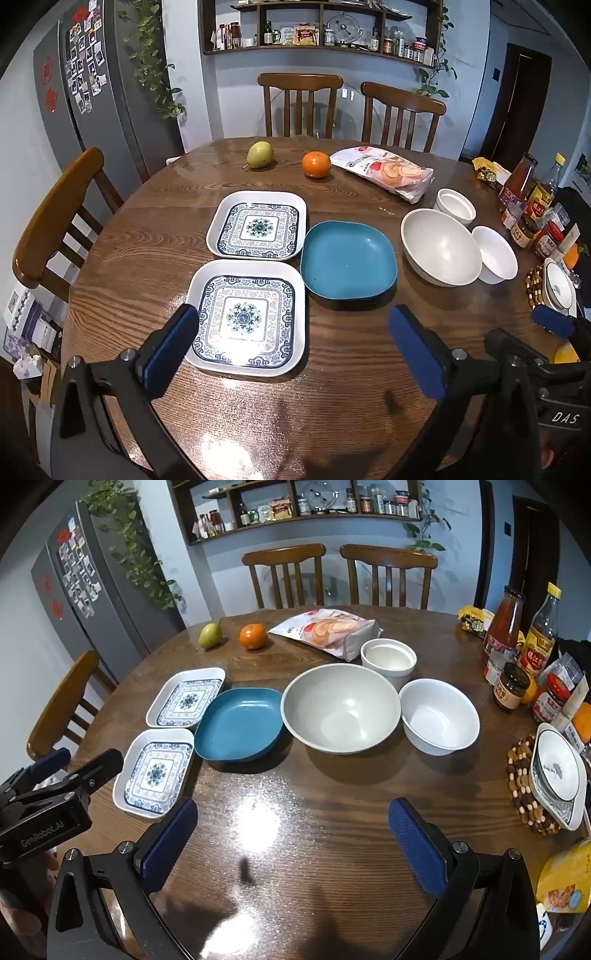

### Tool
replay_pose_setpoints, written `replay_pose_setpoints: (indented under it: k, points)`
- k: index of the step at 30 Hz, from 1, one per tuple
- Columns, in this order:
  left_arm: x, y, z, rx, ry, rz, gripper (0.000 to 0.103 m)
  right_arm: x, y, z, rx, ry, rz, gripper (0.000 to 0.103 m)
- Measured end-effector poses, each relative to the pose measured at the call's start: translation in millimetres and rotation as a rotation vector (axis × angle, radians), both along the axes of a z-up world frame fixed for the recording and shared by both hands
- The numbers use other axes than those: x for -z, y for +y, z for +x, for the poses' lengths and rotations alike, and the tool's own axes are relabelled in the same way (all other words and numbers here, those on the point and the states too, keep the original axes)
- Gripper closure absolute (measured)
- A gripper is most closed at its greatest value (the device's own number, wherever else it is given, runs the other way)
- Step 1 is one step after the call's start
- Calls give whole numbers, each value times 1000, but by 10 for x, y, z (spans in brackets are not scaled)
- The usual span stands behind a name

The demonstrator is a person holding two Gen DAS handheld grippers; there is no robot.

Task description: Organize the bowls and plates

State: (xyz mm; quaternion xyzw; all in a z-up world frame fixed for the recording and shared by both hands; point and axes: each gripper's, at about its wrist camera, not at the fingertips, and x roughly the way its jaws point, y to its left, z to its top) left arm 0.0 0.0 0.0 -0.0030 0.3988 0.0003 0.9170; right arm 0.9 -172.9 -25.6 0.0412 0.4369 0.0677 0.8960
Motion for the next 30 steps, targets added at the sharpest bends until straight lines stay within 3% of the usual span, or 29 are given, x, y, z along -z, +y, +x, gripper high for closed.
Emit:
replay_pose_setpoints:
  k: [20,30]
  points:
    - [16,-12,-1,16,-10,-13,1,-15,15,3,1,2,3,0]
    - [53,-3,5,18,9,16,1,-9,23,0,2,3,2,0]
